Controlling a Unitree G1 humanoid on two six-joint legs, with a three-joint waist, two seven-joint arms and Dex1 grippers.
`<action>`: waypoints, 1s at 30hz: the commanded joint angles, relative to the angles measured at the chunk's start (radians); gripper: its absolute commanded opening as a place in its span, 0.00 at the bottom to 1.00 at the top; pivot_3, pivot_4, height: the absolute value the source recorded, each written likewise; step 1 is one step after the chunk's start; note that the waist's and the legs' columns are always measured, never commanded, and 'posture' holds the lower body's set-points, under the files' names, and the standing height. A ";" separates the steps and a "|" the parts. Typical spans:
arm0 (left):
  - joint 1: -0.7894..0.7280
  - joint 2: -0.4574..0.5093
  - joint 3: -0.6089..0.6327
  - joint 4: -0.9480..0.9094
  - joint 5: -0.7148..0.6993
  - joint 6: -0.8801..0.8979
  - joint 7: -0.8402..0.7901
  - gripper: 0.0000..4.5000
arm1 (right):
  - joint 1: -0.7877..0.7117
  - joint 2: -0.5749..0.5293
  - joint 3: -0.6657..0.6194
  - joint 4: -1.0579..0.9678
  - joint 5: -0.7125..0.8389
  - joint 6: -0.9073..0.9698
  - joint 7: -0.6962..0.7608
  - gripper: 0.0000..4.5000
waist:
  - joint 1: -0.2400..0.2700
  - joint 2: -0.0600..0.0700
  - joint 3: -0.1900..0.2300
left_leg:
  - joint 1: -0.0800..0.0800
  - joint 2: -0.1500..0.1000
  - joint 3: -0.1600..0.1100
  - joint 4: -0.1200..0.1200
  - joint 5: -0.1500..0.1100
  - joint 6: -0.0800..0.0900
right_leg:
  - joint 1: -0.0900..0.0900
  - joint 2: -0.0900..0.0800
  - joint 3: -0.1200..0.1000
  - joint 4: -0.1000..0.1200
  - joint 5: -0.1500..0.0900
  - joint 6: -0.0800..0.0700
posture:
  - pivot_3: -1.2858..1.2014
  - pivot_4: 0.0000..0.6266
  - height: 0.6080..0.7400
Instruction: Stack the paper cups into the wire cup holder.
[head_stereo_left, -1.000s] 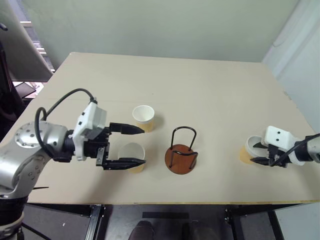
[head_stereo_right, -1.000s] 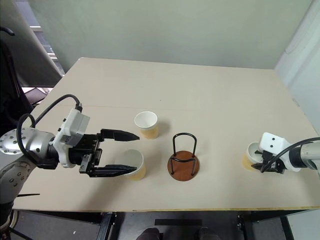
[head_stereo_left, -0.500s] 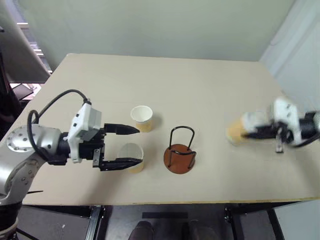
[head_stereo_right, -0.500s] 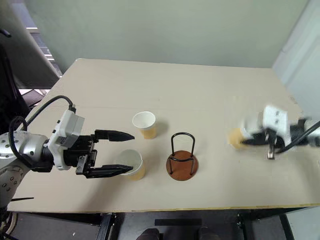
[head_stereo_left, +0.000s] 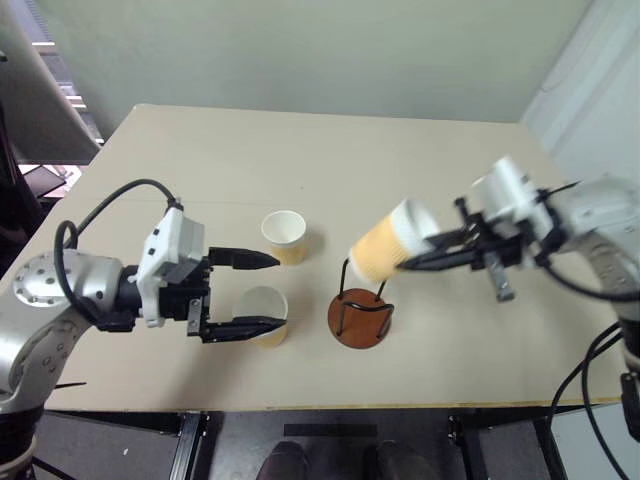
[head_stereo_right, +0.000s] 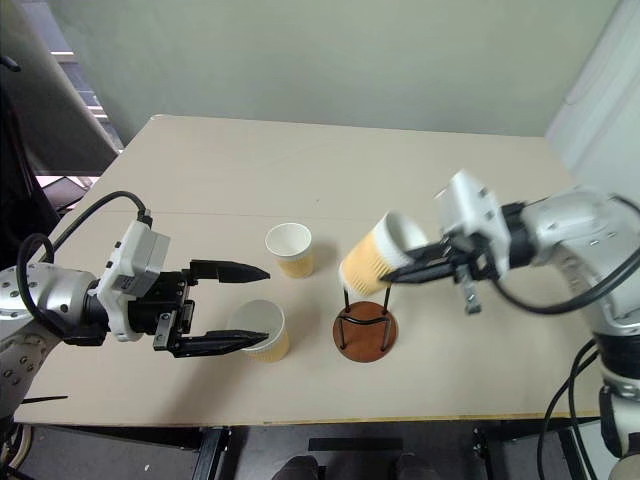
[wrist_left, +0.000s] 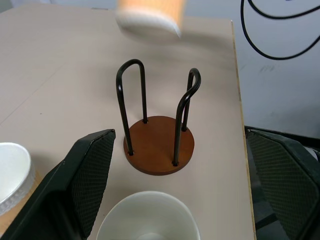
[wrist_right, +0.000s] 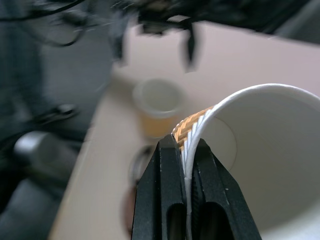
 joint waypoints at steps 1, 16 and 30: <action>0.014 0.009 0.049 -0.042 -0.020 0.001 0.012 1.00 | -0.003 -0.017 -0.002 -0.020 -0.024 -0.035 0.022 0.01 | 0.001 0.000 0.000 | 0.000 0.000 0.000 0.000 0.000 0.000 | 0.000 0.000 0.000 0.000 0.000 0.000 | 0.52 0.24 1.00; 0.044 0.011 0.071 -0.068 -0.026 0.006 0.046 1.00 | -0.017 0.024 0.090 0.048 -0.197 -0.138 0.018 0.10 | -0.002 0.000 0.000 | 0.001 0.001 0.000 0.000 0.000 0.000 | 0.000 -0.002 0.000 0.002 0.000 0.000 | 0.52 0.24 1.00; 0.032 0.064 0.047 0.005 0.054 -0.037 -0.010 1.00 | -0.014 -0.015 -0.076 0.107 -0.130 -0.095 -0.011 0.99 | -0.001 0.000 0.000 | 0.001 0.001 0.000 0.000 -0.001 -0.001 | 0.000 -0.002 0.000 0.001 0.000 0.000 | 0.52 0.24 1.00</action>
